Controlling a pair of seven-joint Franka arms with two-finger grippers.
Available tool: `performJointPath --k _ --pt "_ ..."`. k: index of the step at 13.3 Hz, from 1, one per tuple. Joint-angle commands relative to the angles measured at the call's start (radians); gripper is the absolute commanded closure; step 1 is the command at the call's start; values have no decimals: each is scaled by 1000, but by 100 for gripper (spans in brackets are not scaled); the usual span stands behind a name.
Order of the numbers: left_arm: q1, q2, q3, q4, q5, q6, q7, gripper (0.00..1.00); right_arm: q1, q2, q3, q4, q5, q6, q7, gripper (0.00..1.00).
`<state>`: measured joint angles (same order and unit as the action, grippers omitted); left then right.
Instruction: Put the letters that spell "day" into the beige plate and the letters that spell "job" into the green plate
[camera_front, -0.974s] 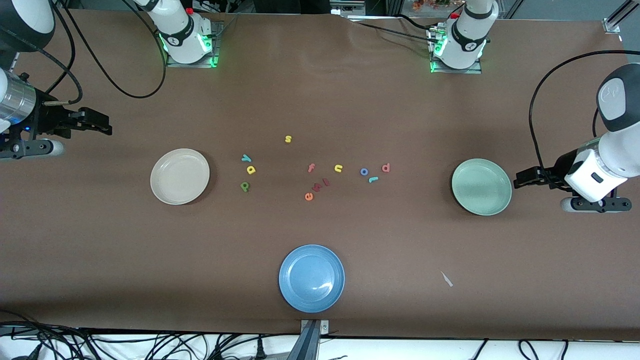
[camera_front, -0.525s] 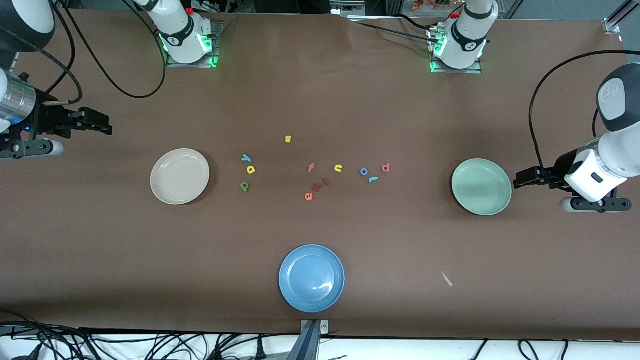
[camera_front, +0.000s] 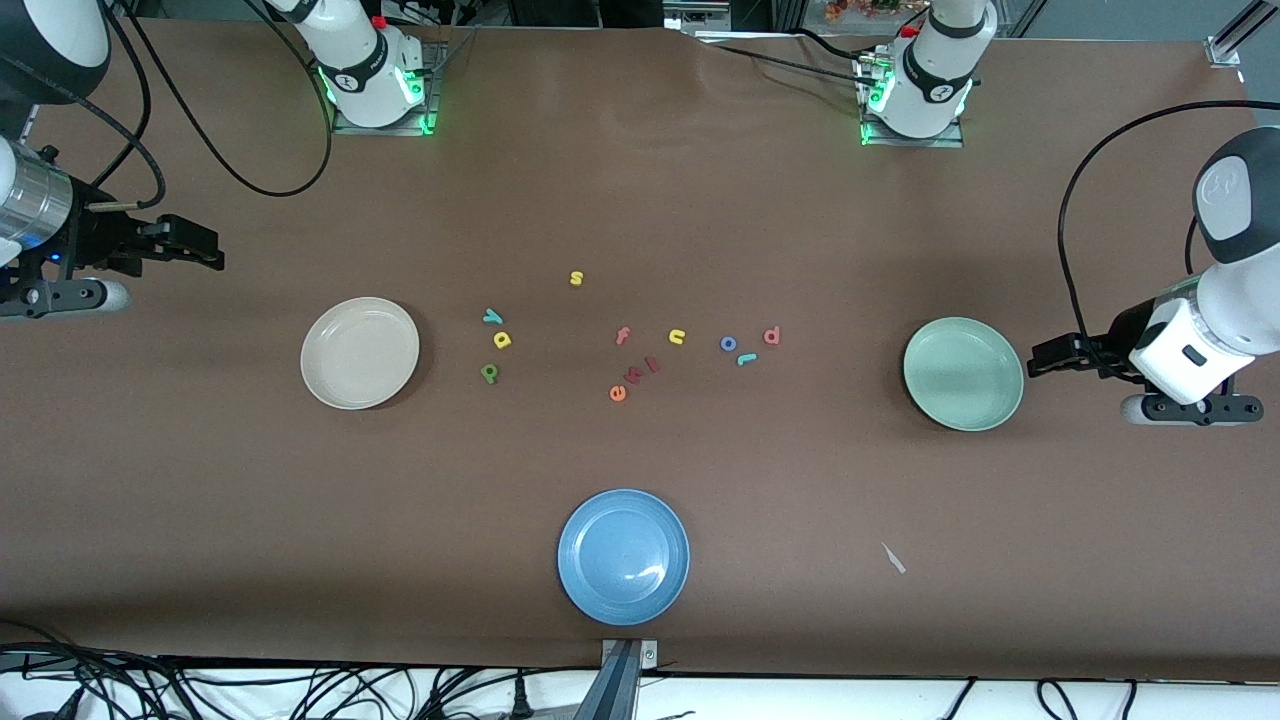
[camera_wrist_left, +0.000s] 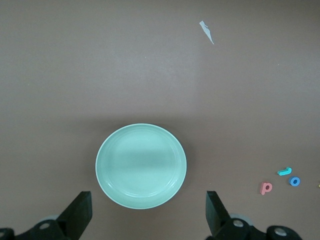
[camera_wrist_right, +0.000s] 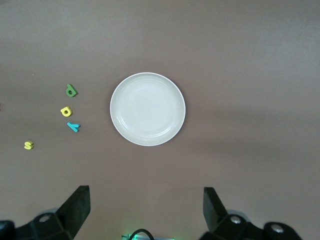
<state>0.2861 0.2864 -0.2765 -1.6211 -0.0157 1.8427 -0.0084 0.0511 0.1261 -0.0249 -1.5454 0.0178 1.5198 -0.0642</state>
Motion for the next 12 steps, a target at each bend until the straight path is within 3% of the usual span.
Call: performJointPath --k 1,12 --pt "2 -4 -1 -6 -15 15 27 0 3 -5 -1 -5 -12 -9 -11 0" --pt "1 -4 -16 -6 34 15 27 0 3 -5 0 -7 -12 -9 -11 0"
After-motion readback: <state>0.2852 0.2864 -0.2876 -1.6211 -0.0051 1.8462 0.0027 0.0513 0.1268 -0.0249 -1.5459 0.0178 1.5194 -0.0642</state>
